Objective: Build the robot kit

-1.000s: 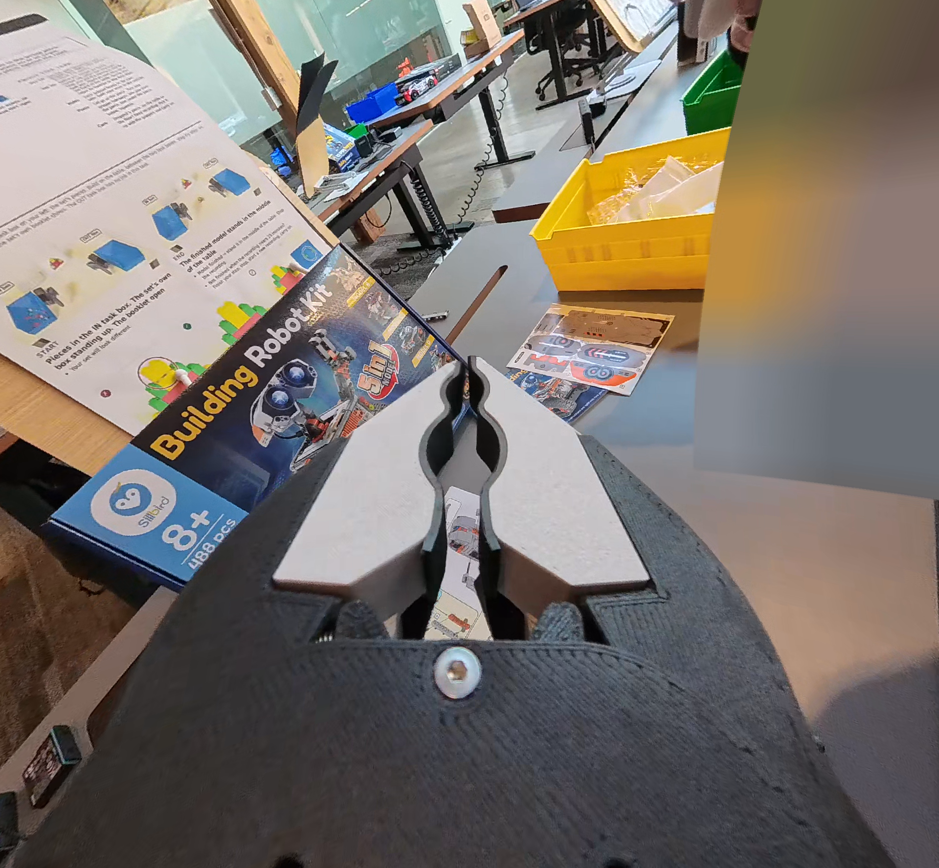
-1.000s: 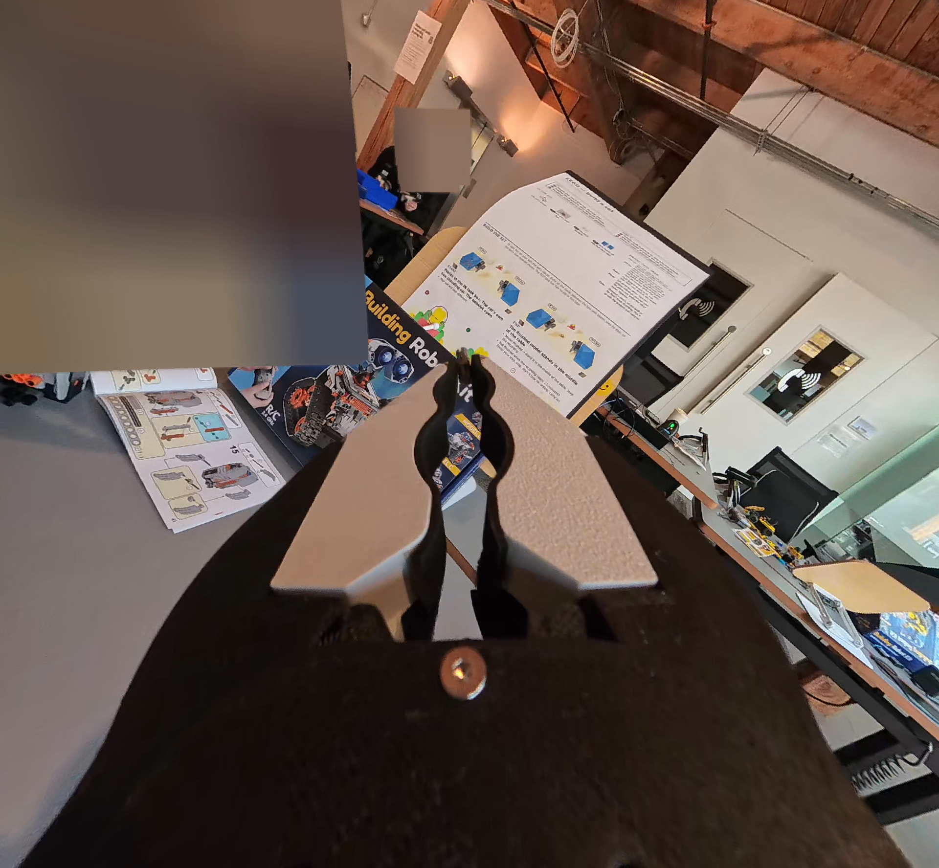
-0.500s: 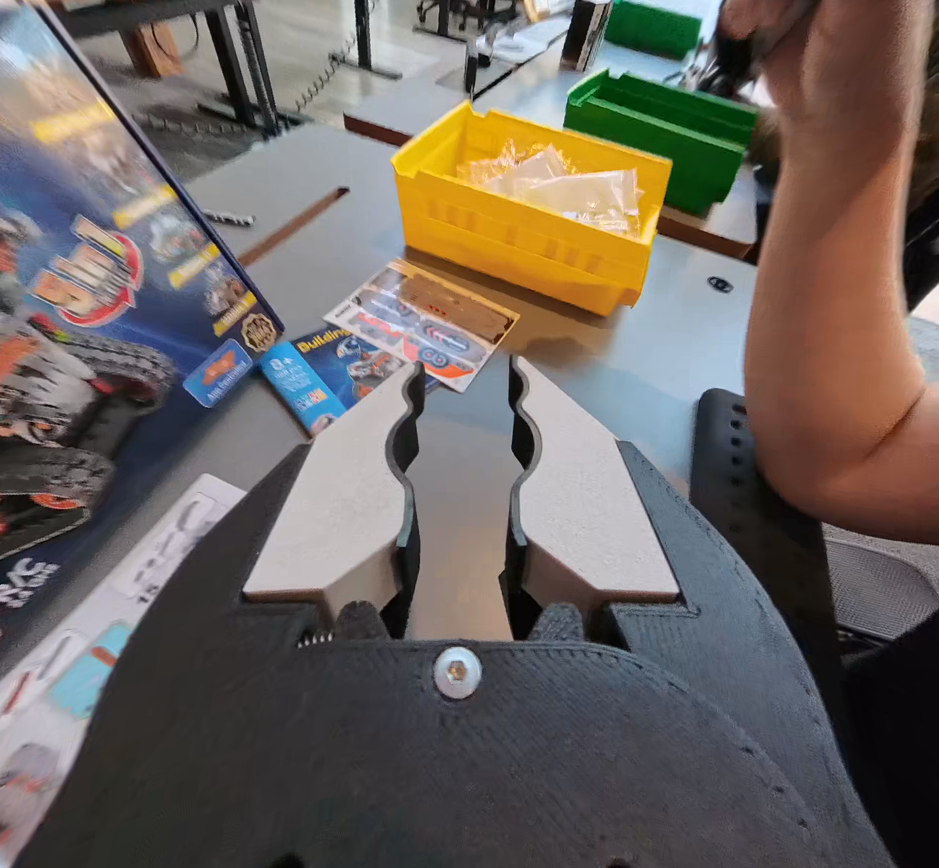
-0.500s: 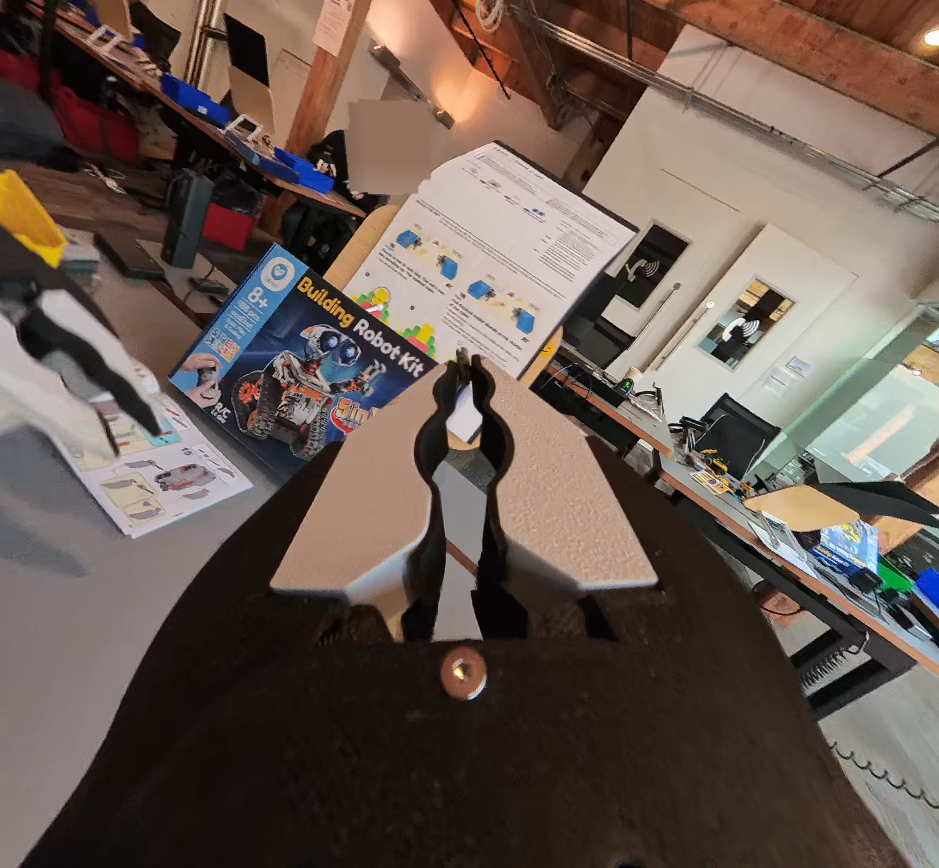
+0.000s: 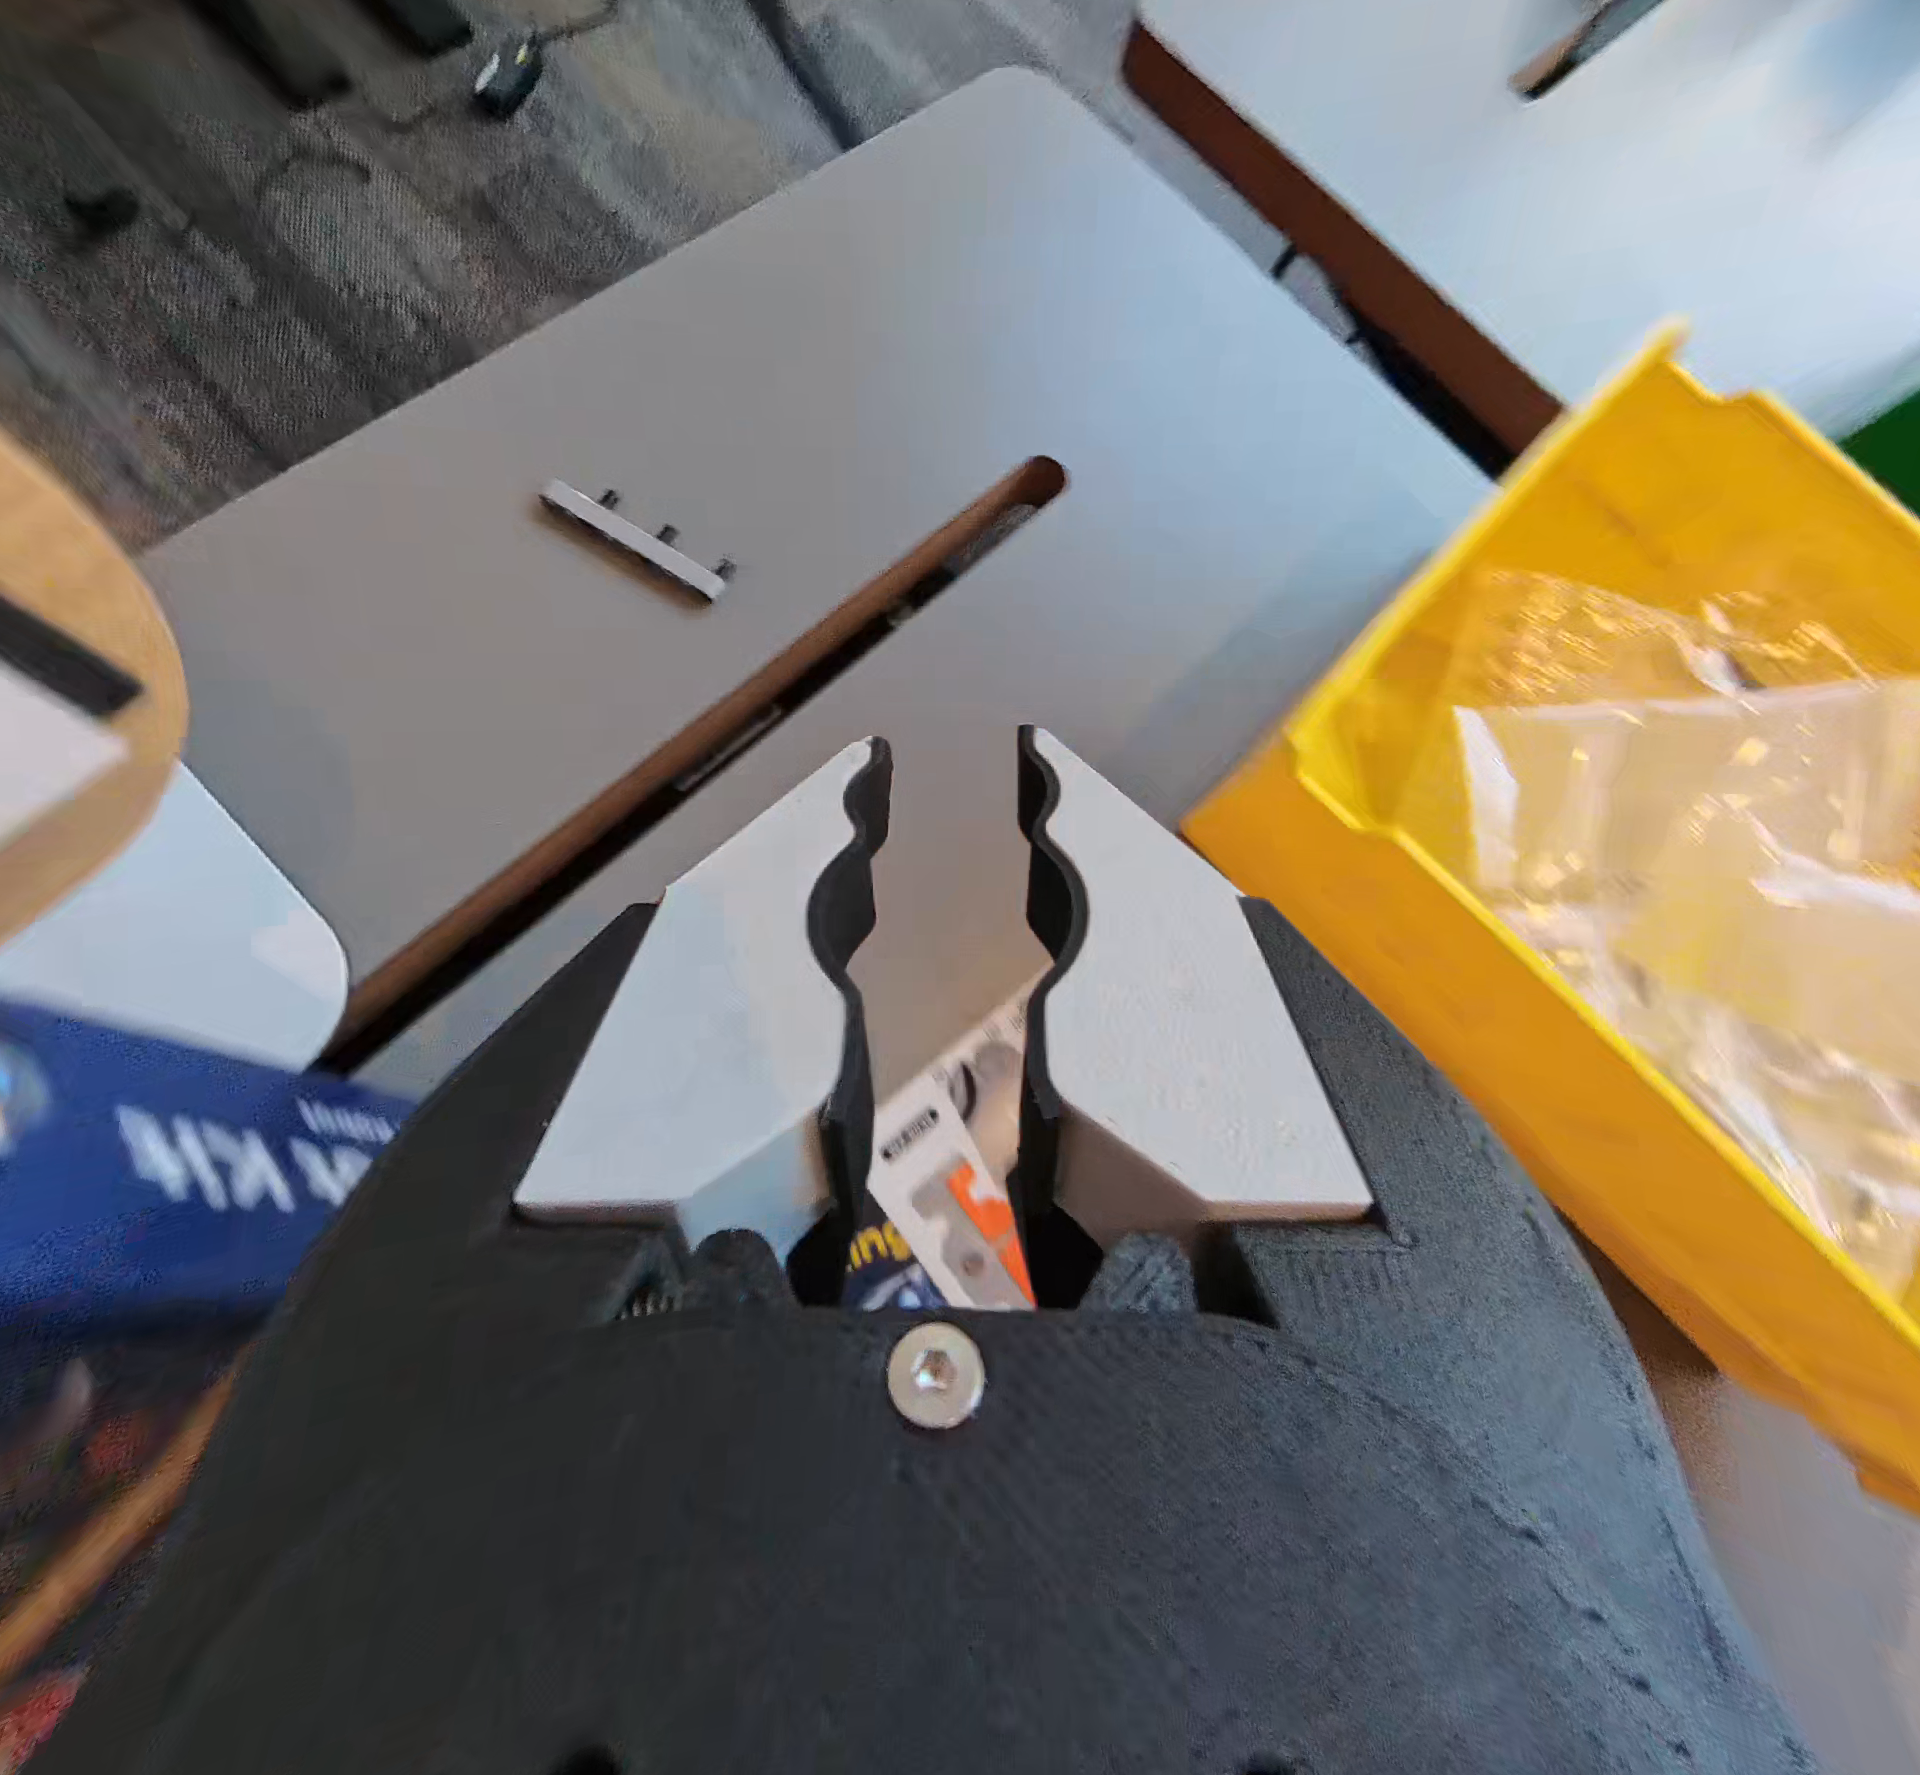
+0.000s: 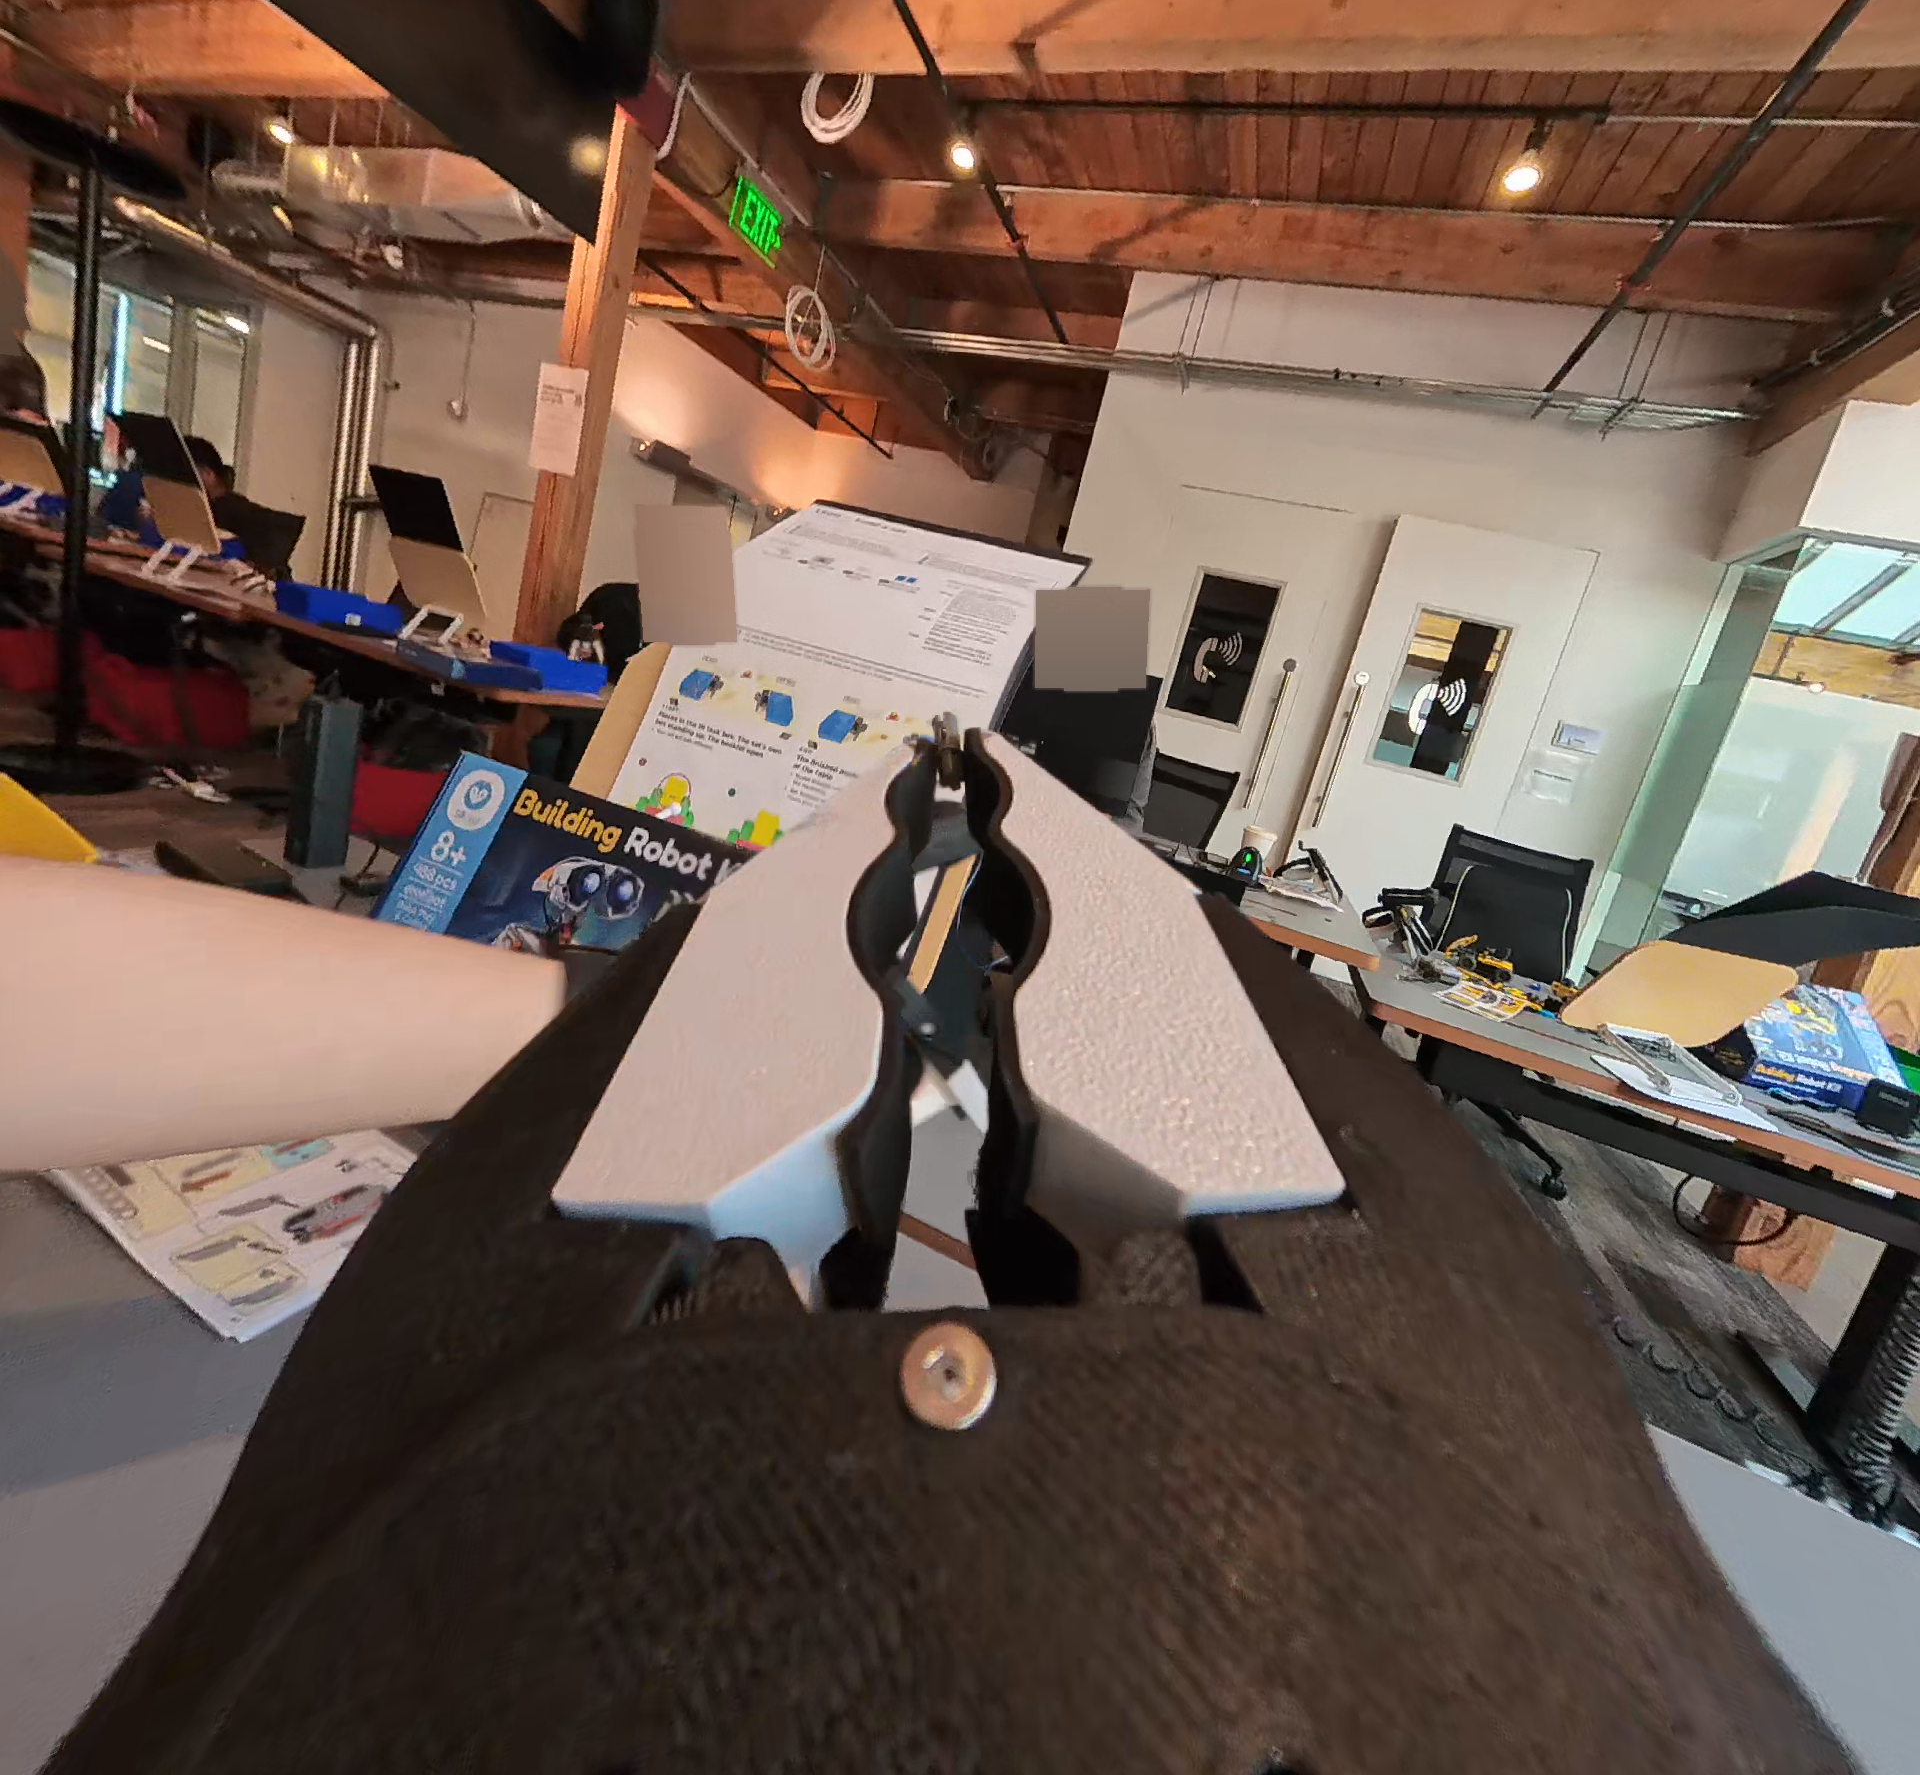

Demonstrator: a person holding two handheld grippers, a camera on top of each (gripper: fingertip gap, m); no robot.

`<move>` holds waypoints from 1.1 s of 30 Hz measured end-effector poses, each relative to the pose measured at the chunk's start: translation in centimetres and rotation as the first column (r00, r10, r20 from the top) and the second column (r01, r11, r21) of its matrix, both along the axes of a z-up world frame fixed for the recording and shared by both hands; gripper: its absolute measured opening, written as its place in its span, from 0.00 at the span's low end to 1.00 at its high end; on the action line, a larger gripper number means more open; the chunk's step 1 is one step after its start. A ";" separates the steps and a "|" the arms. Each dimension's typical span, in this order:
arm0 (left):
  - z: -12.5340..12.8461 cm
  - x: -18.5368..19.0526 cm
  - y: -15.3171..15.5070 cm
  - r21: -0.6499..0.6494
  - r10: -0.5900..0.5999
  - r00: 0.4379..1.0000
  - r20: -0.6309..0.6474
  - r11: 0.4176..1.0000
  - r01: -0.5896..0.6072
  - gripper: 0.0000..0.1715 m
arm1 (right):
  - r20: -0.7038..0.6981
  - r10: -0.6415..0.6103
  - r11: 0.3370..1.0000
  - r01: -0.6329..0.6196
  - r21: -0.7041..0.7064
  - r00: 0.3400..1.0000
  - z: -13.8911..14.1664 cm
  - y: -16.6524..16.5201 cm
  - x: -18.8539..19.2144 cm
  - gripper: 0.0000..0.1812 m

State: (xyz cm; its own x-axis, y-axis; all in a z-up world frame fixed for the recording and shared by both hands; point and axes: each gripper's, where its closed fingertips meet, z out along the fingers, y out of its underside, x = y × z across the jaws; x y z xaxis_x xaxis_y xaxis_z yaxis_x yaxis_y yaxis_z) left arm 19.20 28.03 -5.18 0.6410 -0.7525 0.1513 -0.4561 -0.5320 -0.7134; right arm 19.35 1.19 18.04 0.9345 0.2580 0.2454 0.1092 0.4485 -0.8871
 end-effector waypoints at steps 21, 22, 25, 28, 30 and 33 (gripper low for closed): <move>-13.0 1.9 11.9 -0.224 0.178 0.876 -0.447 0.926 -0.303 0.16 | 0.015 0.009 0.999 -0.008 -0.036 1.000 -0.7 1.2 -0.4 0.02; -12.9 1.9 12.0 -0.213 0.185 0.879 -0.440 0.929 -0.302 0.14 | 0.023 0.007 0.999 -0.006 -0.038 1.000 -0.7 1.2 -0.5 0.02; -12.9 1.9 11.7 -0.209 0.126 0.876 -0.466 0.946 -0.248 0.04 | 0.023 0.017 0.999 -0.016 -0.033 1.000 -0.6 1.1 -0.7 0.02; -12.4 2.3 11.2 -0.210 0.084 0.891 -0.447 0.958 -0.196 0.04 | 0.024 0.022 0.999 -0.022 -0.036 0.999 -0.8 1.3 -0.7 0.02; -10.5 4.3 9.5 -0.263 0.034 0.952 -0.305 0.957 -0.119 0.04 | 0.024 0.017 0.999 -0.015 -0.049 1.000 -1.1 1.6 -0.4 0.02; -5.0 6.6 3.7 -0.297 -0.099 0.995 -0.022 0.951 0.088 0.04 | -0.005 0.032 0.998 -0.032 -0.047 0.999 -1.2 1.7 -0.1 0.02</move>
State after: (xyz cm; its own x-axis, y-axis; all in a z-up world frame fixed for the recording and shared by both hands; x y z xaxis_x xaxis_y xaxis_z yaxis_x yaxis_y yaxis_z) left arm 25.77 31.77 -10.14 0.5790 -0.7346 0.3537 -0.5368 -0.6700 -0.5127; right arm 19.22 2.90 16.88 0.9265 0.2992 0.2281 0.0913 0.4094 -0.9078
